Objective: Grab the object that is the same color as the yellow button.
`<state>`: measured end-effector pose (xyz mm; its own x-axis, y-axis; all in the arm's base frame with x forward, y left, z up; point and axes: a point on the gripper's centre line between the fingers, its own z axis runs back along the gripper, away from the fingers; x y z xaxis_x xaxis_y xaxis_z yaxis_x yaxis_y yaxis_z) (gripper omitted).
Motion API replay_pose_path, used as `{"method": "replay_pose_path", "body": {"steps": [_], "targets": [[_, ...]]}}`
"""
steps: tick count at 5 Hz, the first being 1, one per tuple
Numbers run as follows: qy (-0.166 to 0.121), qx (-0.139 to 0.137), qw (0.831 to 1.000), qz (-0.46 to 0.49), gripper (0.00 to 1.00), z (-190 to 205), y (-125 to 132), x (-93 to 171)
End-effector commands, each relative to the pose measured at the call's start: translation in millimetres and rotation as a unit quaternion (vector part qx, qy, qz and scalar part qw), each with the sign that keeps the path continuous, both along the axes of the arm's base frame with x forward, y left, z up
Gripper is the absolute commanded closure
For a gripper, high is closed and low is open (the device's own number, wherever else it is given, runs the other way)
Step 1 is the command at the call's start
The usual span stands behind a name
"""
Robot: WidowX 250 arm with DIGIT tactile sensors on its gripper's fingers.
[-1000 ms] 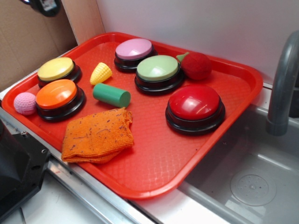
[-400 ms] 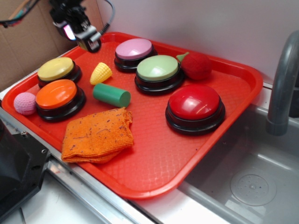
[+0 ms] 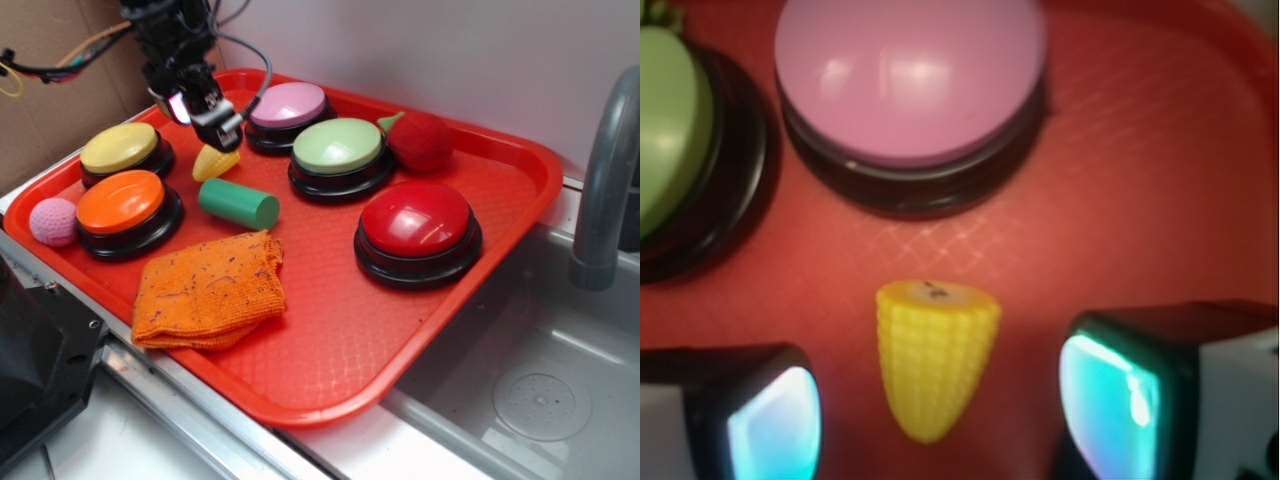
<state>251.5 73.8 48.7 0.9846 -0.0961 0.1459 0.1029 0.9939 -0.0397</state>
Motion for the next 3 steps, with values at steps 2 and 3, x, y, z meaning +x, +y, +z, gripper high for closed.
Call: {"method": "replay_pose_path", "body": {"steps": [2, 3], "targets": [[0.011, 0.014, 1.0, -0.014, 0.09, -25.3, -0.2, 13.6], [0.012, 0.017, 1.0, -0.012, 0.87, -27.8, -1.3, 13.5]]}}
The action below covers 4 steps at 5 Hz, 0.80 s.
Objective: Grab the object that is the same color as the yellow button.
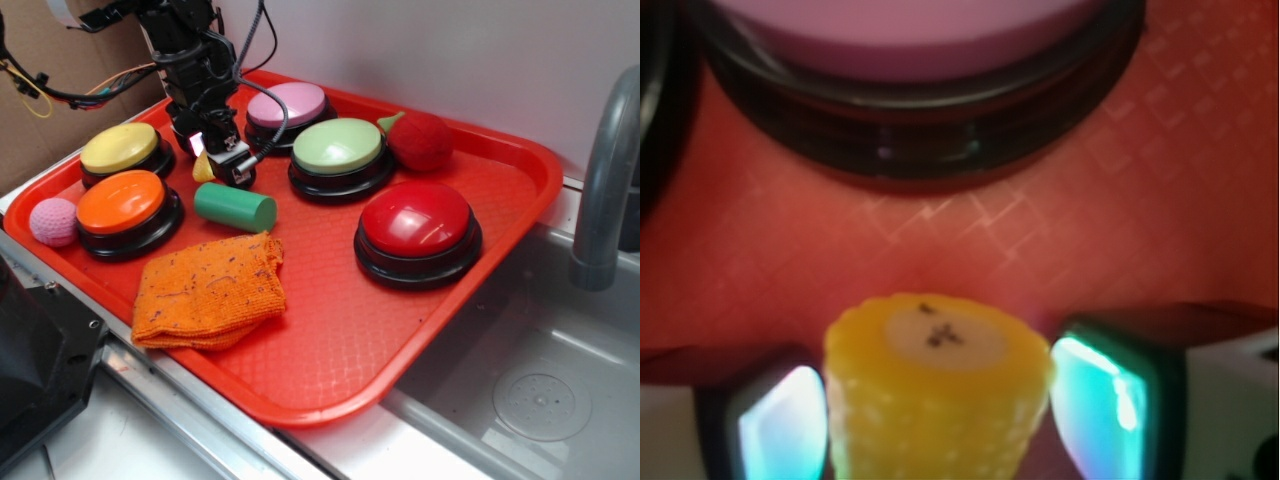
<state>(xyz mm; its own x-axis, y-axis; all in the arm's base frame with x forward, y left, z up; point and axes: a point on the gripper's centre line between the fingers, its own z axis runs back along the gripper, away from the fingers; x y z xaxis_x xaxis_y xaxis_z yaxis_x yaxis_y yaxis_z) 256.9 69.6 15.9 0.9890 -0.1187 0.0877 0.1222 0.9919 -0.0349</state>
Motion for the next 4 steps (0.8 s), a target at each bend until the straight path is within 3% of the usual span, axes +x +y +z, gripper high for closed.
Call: {"method": "replay_pose_path", "body": {"steps": [1, 3, 4], "targets": [[-0.03, 0.013, 0.999, 0.01, 0.99, 15.8, 2.5, 3.6], [-0.026, 0.022, 0.999, 0.009, 1.0, 81.2, -19.7, -1.3], [-0.018, 0.004, 1.0, -0.006, 1.0, 110.0, -40.6, -15.1]]}}
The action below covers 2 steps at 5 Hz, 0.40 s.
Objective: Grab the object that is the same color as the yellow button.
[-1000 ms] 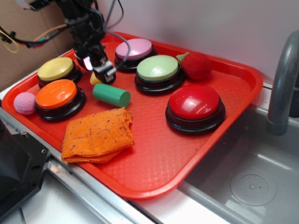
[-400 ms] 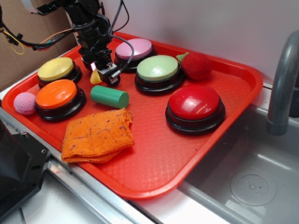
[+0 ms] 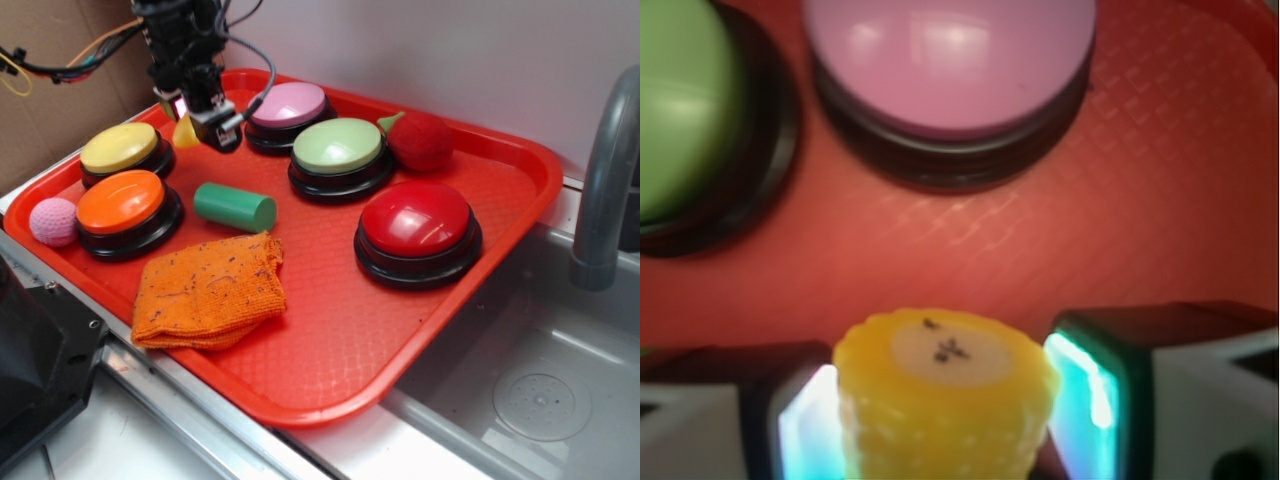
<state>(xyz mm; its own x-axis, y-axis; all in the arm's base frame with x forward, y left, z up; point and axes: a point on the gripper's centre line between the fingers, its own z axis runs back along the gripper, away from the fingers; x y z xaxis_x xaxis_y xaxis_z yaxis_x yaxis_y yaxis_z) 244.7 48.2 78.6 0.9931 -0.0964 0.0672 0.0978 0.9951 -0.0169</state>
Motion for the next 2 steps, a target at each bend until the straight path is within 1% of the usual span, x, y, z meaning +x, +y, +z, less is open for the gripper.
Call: {"method": "replay_pose_path", "body": {"steps": [1, 2], "targets": [[-0.033, -0.006, 0.999, -0.04, 1.0, 66.2, -48.6, -17.8], [-0.022, 0.014, 0.999, -0.042, 1.0, 77.2, -73.9, -23.9]]}}
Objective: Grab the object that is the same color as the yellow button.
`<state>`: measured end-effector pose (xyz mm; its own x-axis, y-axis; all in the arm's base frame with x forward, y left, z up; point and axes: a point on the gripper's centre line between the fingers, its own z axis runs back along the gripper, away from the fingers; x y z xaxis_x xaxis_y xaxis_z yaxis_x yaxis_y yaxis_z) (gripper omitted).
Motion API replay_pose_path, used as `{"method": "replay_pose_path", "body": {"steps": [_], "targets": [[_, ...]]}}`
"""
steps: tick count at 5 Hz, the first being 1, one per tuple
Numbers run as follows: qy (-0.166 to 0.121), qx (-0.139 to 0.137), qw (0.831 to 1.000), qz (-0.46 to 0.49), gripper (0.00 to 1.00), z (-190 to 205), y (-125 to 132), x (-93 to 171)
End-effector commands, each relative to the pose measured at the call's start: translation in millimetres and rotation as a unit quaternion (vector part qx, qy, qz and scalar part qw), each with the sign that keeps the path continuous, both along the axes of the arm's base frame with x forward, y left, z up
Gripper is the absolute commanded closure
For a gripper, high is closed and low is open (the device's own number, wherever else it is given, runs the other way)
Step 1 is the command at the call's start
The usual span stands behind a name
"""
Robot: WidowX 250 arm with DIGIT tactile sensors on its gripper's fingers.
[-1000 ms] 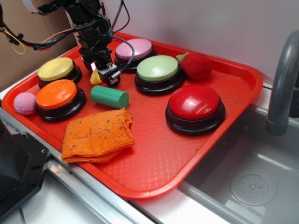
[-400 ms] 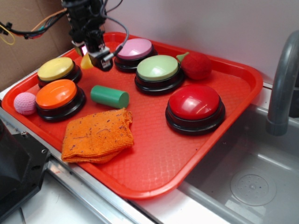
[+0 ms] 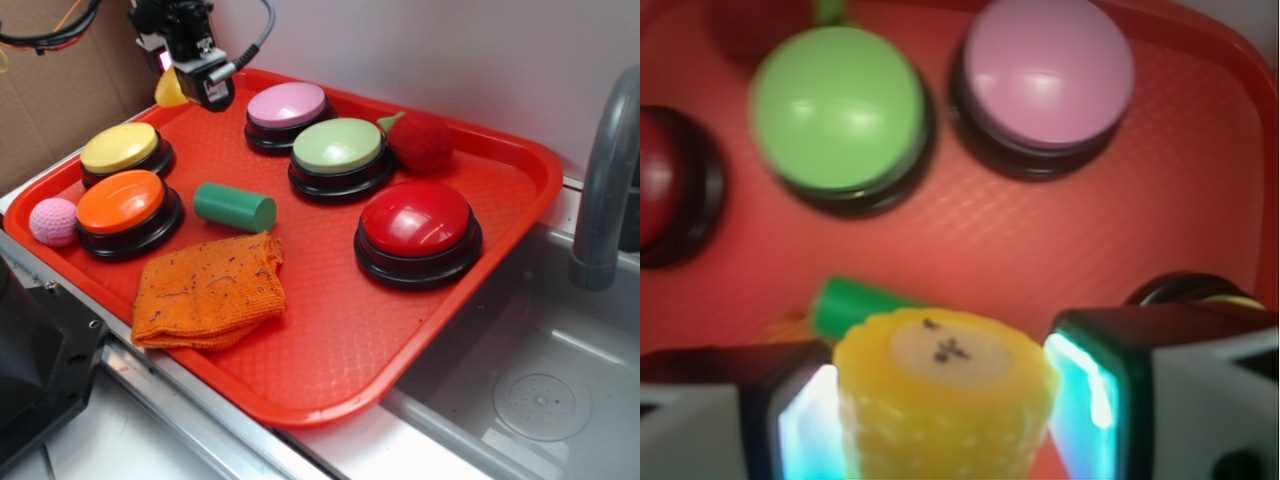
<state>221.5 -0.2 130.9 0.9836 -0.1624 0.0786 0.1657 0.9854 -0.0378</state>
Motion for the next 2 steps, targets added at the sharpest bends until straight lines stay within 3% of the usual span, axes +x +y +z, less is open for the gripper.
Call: {"method": "replay_pose_path", "body": {"steps": [1, 2], "targets": [[-0.01, 0.017, 1.0, 0.002, 1.0, 27.5, -31.6, -3.4], [0.001, 0.012, 1.0, 0.007, 0.85, 27.0, -23.7, -5.4]]}}
